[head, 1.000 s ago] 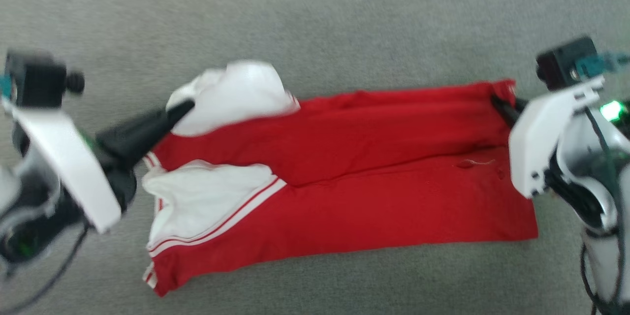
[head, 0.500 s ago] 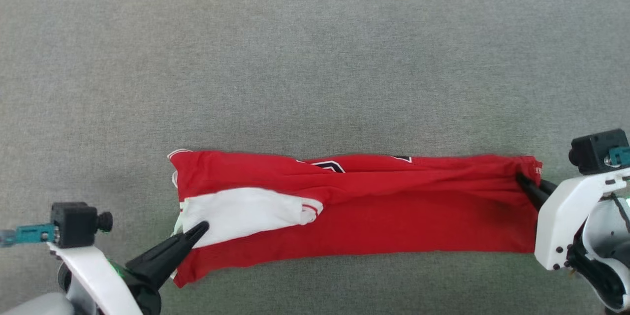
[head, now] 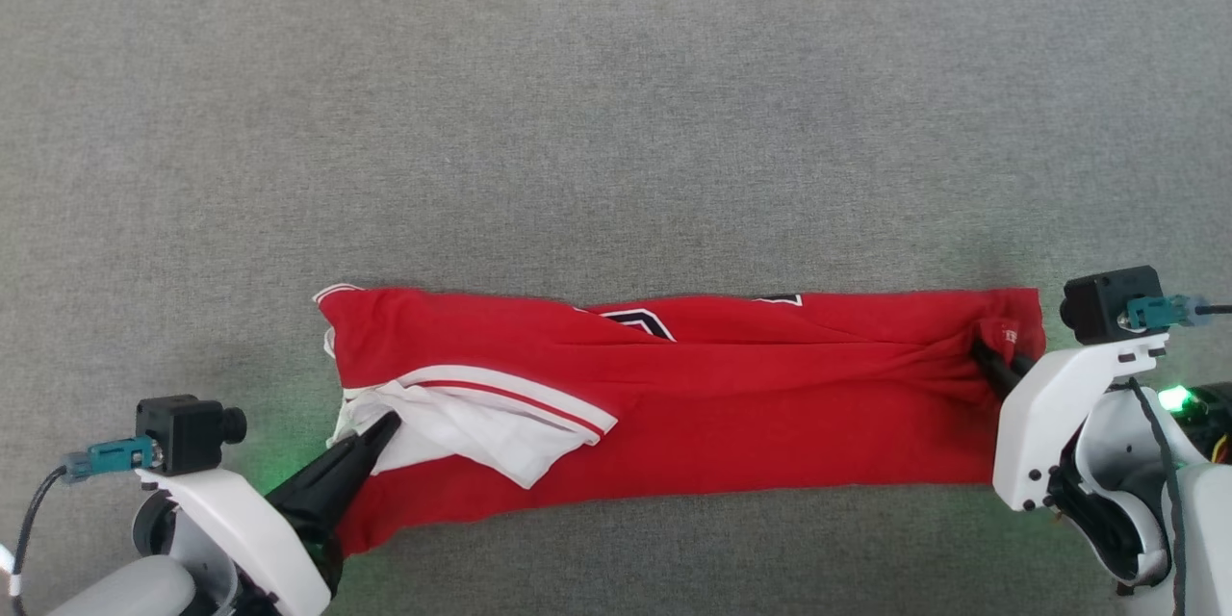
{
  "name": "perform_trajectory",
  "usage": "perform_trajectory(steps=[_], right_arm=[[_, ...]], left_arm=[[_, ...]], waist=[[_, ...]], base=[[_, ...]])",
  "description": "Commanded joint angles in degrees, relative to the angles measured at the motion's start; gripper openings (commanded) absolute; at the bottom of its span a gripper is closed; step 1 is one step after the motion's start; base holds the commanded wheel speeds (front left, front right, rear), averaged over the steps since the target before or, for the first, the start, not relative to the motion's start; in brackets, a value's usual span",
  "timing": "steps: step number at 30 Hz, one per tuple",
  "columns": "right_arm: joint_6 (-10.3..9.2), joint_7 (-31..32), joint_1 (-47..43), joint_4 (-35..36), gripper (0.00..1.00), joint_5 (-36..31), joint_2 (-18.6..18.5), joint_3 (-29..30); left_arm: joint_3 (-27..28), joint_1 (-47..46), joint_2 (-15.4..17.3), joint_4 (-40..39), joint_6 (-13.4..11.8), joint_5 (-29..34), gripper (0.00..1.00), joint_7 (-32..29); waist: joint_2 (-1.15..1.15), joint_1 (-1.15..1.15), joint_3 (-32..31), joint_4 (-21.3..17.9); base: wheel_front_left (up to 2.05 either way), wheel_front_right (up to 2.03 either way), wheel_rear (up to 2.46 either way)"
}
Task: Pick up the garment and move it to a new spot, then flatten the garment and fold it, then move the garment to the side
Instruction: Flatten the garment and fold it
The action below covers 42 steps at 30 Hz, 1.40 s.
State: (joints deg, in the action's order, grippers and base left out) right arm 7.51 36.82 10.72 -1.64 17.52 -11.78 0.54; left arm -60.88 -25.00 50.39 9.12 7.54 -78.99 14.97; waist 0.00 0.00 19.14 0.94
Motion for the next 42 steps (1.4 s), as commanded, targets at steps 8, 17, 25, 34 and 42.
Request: perform_trajectory(steps=[8,17,25,34,42], right_arm=[[-0.05,-0.5,0.5,0.7,1.0,0.6,-1.0,1.4],[-0.05,9.2,-2.2,1.9,1.0,3.3,-2.6,5.9],[-0.05,12.5,-4.6,-0.8,1.0,3.7,-2.4,10.5],[-0.05,15.7,-5.8,-3.5,1.0,4.5,-2.3,13.6],[-0.07,15.1,-5.0,-6.4,0.0,4.1,-1.4,14.4]], left_arm=[[9.0,5.4,-3.3,0.5,-0.1,5.9,1.0,0.3],[23.1,13.1,-10.1,-1.0,-0.1,13.0,1.0,0.3],[37.5,18.2,-20.1,1.8,-0.1,29.6,1.0,0.3],[51.1,23.3,-28.6,-4.5,-0.1,46.5,1.0,0.3],[52.1,25.6,-30.4,-8.0,-0.1,53.3,1.0,0.3]], waist=[[0.0,0.0,-1.3,0.3],[0.0,0.0,-2.5,3.9],[0.0,0.0,-4.4,8.2],[0.0,0.0,-5.7,10.5],[0.0,0.0,-5.7,10.4]], base=[[0.0,0.0,0.0],[0.0,0.0,0.0],[0.0,0.0,0.0],[0.0,0.0,0.0],[0.0,0.0,0.0]])
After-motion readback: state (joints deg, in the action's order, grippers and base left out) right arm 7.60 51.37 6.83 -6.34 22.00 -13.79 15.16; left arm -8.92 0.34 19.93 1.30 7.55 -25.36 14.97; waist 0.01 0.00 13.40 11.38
